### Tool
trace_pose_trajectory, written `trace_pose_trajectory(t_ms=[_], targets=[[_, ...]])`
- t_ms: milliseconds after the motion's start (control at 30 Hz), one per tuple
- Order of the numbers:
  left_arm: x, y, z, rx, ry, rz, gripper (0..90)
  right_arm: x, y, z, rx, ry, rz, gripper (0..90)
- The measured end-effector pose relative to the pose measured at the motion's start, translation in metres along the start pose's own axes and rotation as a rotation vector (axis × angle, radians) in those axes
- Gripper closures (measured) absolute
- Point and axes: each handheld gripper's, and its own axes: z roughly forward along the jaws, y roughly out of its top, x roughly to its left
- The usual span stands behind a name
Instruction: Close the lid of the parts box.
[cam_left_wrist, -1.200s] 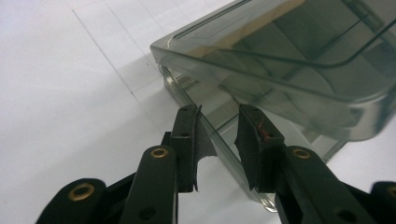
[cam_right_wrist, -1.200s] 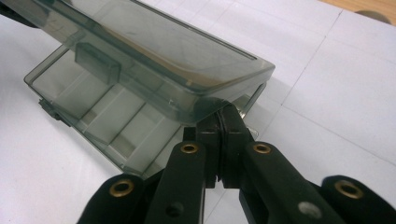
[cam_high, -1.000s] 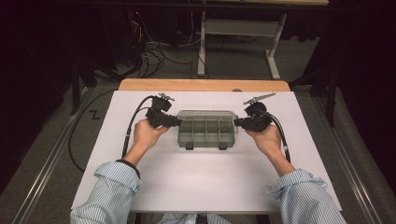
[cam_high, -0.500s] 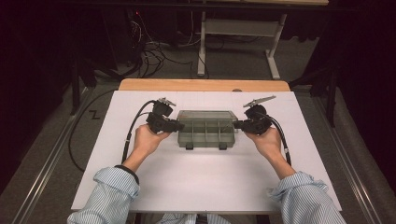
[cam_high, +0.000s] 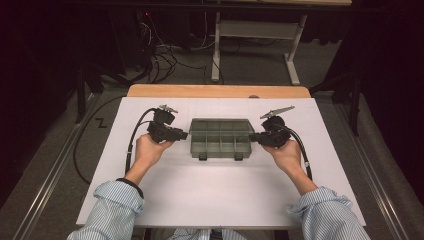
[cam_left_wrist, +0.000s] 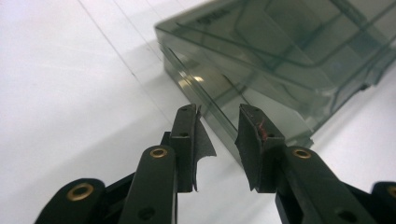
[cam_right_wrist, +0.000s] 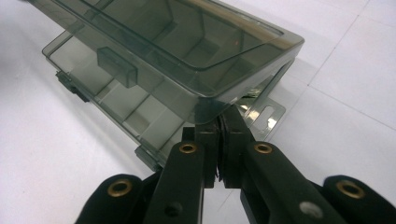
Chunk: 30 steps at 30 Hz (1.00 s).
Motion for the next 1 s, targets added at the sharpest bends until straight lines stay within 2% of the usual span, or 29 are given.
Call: trace_pose_trajectory(t_ms=[167,400,600,1000], targets=[[-0.001,0.004,-0.005,-0.045,0.009,-0.010,67.9,0.000,-0.004,0.004,0.010,0.005,-0.003,89.9],[-0.011,0.010,-0.006,-0.090,0.004,0.013,67.9,0.000,-0.008,0.009,0.023,0.014,0.005,89.9],[-0.021,0.012,-0.002,-0.086,-0.010,0.044,67.4,-0.001,-0.012,0.013,0.035,0.019,0.009,89.5],[-0.029,0.010,0.008,-0.057,-0.016,0.073,67.0,-0.005,-0.019,0.012,0.035,0.017,0.023,89.5]])
